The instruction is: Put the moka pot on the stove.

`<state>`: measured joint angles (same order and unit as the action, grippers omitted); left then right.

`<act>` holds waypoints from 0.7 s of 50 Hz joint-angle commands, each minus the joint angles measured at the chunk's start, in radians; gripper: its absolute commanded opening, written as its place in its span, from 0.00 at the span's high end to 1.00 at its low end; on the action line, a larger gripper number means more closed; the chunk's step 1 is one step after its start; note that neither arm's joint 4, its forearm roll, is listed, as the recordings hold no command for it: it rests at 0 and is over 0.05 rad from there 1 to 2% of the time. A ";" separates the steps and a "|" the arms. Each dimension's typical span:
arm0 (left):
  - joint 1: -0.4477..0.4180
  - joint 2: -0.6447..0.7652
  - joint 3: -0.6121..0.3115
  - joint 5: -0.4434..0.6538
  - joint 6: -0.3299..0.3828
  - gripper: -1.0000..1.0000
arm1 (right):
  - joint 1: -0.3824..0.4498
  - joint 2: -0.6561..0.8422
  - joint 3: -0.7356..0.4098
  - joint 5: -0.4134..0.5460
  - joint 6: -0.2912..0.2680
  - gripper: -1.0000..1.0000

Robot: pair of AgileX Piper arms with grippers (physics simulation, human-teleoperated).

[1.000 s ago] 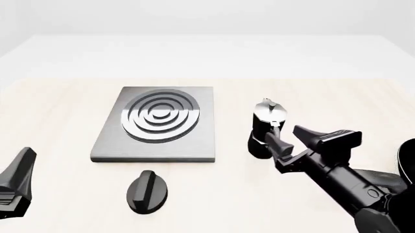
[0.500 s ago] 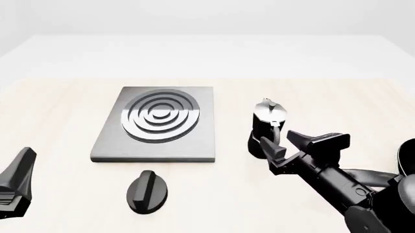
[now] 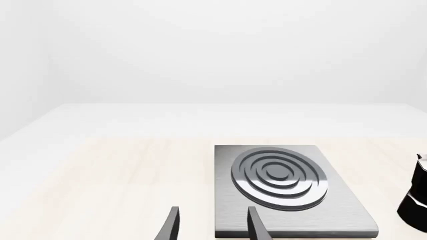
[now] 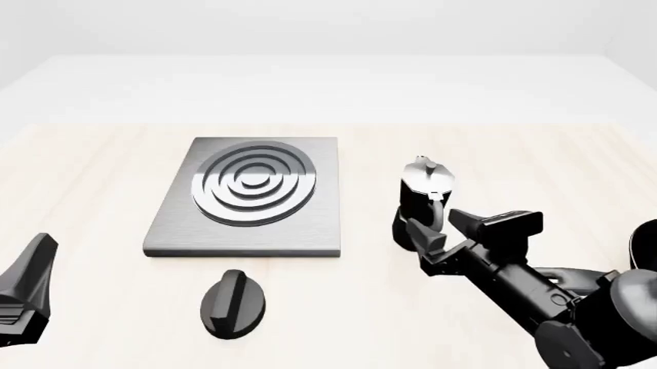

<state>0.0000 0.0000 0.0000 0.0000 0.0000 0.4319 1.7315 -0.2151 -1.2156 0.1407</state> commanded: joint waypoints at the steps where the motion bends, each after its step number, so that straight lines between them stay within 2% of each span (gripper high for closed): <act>1: 0.000 0.000 0.000 0.000 0.000 0.00 | -0.001 0.001 -0.002 -0.001 0.003 1.00; 15: 0.000 0.000 0.000 0.000 0.000 0.00 | -0.008 -0.058 0.033 -0.003 0.000 1.00; 21: 0.000 0.000 0.000 0.000 0.000 0.00 | -0.031 -0.159 0.064 0.021 -0.033 1.00; 26: 0.000 0.000 0.000 0.000 0.000 0.00 | -0.029 -0.185 0.070 0.032 -0.047 1.00; 35: 0.000 0.000 0.000 0.000 0.000 0.00 | -0.033 -0.286 0.067 0.100 -0.080 1.00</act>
<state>0.0000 0.0000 0.0000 0.0000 0.0000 0.4039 1.5427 -0.1502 -1.1611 0.0841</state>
